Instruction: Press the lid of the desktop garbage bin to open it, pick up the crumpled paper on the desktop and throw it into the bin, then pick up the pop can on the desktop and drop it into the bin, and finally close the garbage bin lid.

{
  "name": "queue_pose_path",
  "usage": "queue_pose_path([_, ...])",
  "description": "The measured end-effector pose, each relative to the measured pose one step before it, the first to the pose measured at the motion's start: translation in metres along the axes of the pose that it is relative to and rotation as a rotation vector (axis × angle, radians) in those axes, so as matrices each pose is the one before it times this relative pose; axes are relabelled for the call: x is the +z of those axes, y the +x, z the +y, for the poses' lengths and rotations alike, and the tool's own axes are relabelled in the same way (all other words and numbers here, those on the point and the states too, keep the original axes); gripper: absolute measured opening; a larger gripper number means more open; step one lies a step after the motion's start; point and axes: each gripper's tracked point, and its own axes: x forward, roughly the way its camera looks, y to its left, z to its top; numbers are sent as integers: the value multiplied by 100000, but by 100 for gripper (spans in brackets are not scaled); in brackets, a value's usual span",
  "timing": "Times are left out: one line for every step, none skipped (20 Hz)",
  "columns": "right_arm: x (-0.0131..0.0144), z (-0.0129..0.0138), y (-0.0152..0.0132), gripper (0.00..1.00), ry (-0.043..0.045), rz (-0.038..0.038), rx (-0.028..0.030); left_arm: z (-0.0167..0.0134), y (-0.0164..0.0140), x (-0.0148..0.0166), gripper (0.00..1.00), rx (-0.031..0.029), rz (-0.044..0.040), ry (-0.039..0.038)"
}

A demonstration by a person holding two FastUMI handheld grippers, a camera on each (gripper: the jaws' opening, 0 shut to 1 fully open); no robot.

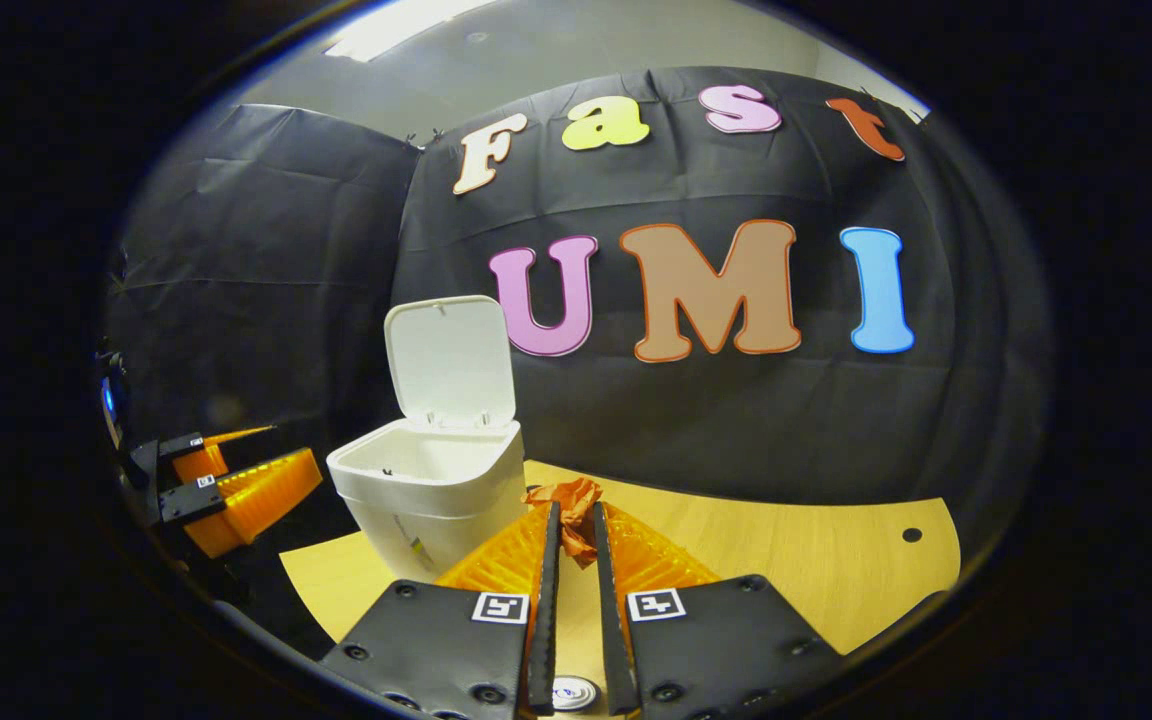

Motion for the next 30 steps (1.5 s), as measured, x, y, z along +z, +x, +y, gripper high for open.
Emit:
queue_pose_path([602, 732, 588, 22, -924, -1483, 959, 734, 110, -110, 88, 868, 234, 29])
queue_pose_path([564, 739, 573, 22, -732, -1160, 1020, 774, 8, -155, 88, 838, 170, 25])
queue_pose_path([446, 641, 633, 22, -491, -711, 1132, 755, 68, -67, 88, 908, 236, 6])
queue_pose_path([471, 715, 675, 22, -273, -732, 1065, 650, 75, -145, 88, 565, 191, 105])
queue_pose_path([358, 633, 759, 22, -89, -357, 1205, 643, 110, -118, 88, 848, 166, 259])
queue_pose_path([345, 713, 668, 22, 43, -71, 1171, 578, -12, -98, 88, 643, 196, 109])
queue_pose_path([376, 545, 749, 21, -146, 21, 1015, 533, 36, -64, 88, 612, 207, -69])
queue_pose_path([479, 840, 842, 21, -407, -125, 1035, 545, -66, -199, 88, 613, 257, -51])
queue_pose_path([224, 722, 684, 21, -452, 25, 1125, 443, 81, -89, 88, 591, 343, 81])
queue_pose_path([133, 803, 659, 22, -616, 218, 1163, 491, -40, -228, 88, 708, 299, 229])
queue_pose_path([152, 564, 678, 21, -635, 62, 959, 441, 134, -115, 88, 726, 340, 194])
queue_pose_path([179, 637, 776, 22, -427, 335, 1197, 618, -69, -308, 89, 1017, 470, 172])
queue_pose_path([107, 538, 767, 22, -483, 346, 1308, 515, 83, -74, 89, 1039, 293, 47])
queue_pose_path([107, 601, 747, 22, -673, 359, 946, 429, -7, -202, 89, 938, 446, -158])
queue_pose_path([15, 372, 730, 22, -632, 407, 845, 492, 55, -206, 89, 1148, 536, -273])
queue_pose_path([-91, 464, 795, 21, -589, 305, 836, 493, -10, -372, 89, 1091, 595, -273])
queue_pose_path([11, 319, 871, 22, -384, 421, 711, 474, 52, -201, 89, 1091, 507, -131])
queue_pose_path([28, 334, 982, 21, -320, 526, 564, 455, -110, -174, 89, 1030, 493, 3])
queue_pose_path([-77, 189, 986, 21, -196, 523, 472, 448, 49, -166, 89, 1108, 359, 94])
queue_pose_path([-77, 258, 778, 21, -158, 385, 158, 561, 81, -179, 89, 1229, 243, 121])
queue_pose_path([-13, 144, 786, 21, -132, 341, 201, 464, 50, -41, 89, 1269, 307, 208])
queue_pose_path([-86, 299, 730, 21, 55, 98, 211, 507, 13, -118, 89, 1265, 353, 265])
queue_pose_path([-123, 163, 555, 22, -184, 409, -154, 299, 68, -198, 89, 959, 428, 280])
queue_pose_path([-314, 90, 182, 25, 3, 538, -61, 279, -6, -60, 89, 530, 221, 132])
queue_pose_path([-200, 122, 122, 26, 439, 496, 431, 92, 104, -58, 89, 338, 248, 134])
queue_pose_path([-449, 327, 325, 31, 228, 989, 415, 22, -48, -182, 89, 87, 415, 123])
queue_pose_path([-221, 131, 107, 37, -12, 912, 505, -72, 124, -212, 89, -79, 385, -37])
queue_pose_path([-39, -42, 211, 46, -120, 559, -184, -20, -10, 85, 89, -38, -61, -168])
queue_pose_path([206, -79, -12, 48, -104, -283, -271, -131, -23, 47, 89, -318, -353, -173])
queue_pose_path([83, -157, -225, 64, 124, -503, -253, -183, 60, 148, 94, -432, -335, 8])
